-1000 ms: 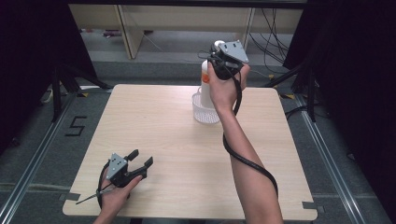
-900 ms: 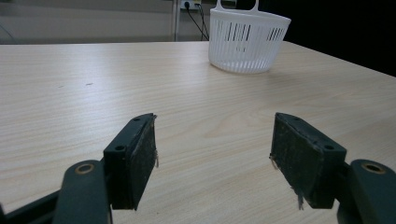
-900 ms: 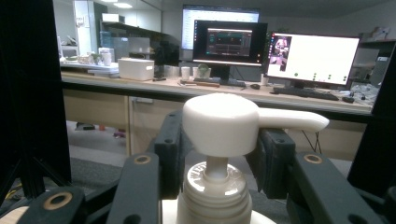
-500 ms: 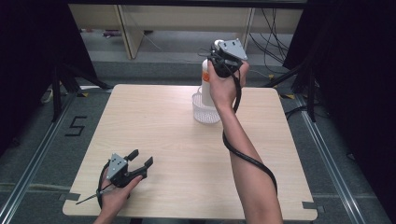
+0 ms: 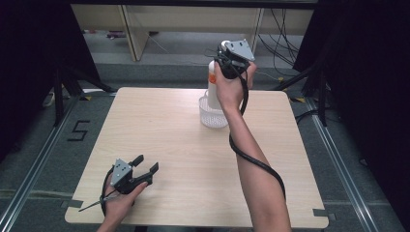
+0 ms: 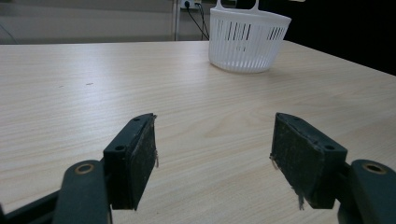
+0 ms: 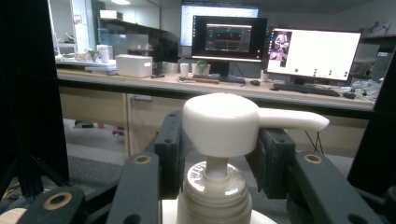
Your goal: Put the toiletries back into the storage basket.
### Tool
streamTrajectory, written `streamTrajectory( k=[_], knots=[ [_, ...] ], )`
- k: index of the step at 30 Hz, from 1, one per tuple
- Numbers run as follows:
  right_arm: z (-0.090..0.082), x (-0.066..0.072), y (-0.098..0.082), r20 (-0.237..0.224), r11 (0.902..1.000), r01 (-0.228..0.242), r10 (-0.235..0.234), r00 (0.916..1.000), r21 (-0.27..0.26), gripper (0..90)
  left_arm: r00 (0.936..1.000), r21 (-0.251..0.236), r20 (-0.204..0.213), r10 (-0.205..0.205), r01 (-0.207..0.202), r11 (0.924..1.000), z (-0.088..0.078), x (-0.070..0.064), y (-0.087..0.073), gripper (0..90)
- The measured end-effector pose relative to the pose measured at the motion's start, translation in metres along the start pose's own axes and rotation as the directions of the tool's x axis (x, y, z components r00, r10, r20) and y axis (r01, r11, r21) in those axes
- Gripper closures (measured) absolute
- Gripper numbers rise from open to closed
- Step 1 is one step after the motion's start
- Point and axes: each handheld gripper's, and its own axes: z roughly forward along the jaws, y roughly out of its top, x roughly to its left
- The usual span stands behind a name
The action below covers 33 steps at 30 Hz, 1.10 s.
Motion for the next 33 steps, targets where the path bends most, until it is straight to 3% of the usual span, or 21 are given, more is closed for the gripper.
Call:
streamTrajectory(
  k=[9,10,11,33],
  knots=[
    [0.005,0.000,-0.004,-0.003,0.9999,-0.006,0.006,1.0000,0.010,60.0,1.0000,0.004,0.000,0.004,-0.004,1.0000,0.000,0.000,0.000,30.3],
    [0.006,0.001,-0.005,-0.007,0.9997,-0.021,0.021,0.9997,0.016,60.0,0.9997,-0.019,0.019,0.016,-0.015,0.9997,0.003,0.001,0.000,30.3],
    [0.007,0.001,-0.006,-0.002,0.9999,-0.005,0.005,1.0000,0.010,60.0,0.9998,-0.016,0.015,0.011,-0.011,0.9998,0.002,0.001,0.000,30.3],
    [0.017,0.000,-0.016,-0.005,0.9988,-0.015,0.015,0.9999,0.046,60.0,0.9997,-0.018,0.020,0.014,-0.014,0.9997,0.002,0.001,0.000,30.2]
  ],
)
